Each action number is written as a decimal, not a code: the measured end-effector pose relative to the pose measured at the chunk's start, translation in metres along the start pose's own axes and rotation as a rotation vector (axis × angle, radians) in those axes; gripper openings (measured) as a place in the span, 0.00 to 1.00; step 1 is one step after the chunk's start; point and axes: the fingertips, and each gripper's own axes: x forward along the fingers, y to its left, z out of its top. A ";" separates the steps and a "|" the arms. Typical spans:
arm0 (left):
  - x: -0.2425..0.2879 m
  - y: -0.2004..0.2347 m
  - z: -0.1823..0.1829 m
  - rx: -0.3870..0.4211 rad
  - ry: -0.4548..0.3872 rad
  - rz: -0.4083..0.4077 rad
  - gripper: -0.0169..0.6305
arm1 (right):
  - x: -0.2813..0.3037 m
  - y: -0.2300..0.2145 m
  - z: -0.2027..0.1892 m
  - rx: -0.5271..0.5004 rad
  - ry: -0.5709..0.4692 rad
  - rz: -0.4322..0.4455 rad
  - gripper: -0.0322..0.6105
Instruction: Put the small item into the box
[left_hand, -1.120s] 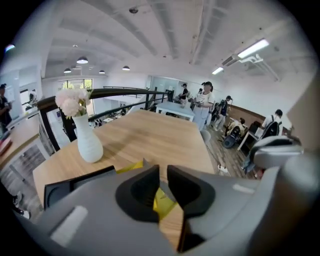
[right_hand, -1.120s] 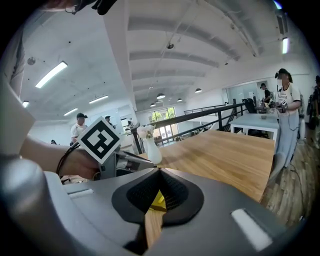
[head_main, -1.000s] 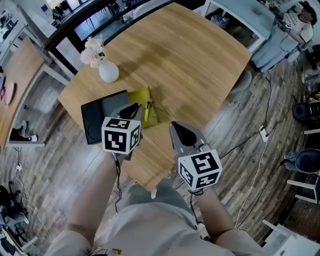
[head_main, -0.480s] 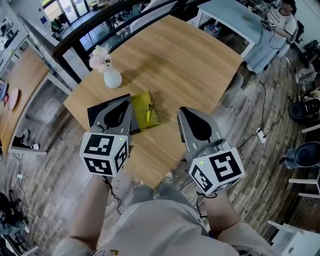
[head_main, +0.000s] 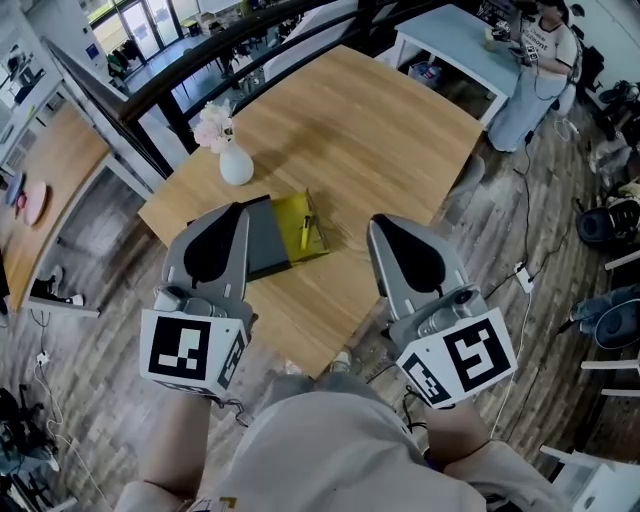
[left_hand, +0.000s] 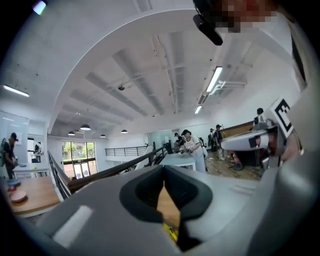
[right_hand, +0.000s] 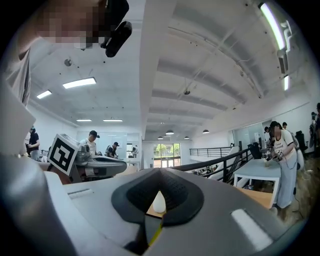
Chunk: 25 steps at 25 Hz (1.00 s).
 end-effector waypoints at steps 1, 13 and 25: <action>-0.003 0.001 0.001 0.011 0.003 0.010 0.03 | -0.004 0.001 0.003 0.001 -0.006 -0.003 0.05; -0.046 0.011 0.002 -0.030 -0.069 0.084 0.03 | -0.025 0.005 0.007 0.035 -0.045 -0.010 0.05; -0.054 -0.004 -0.027 -0.018 -0.010 0.051 0.03 | -0.021 0.016 -0.015 -0.027 0.025 0.023 0.05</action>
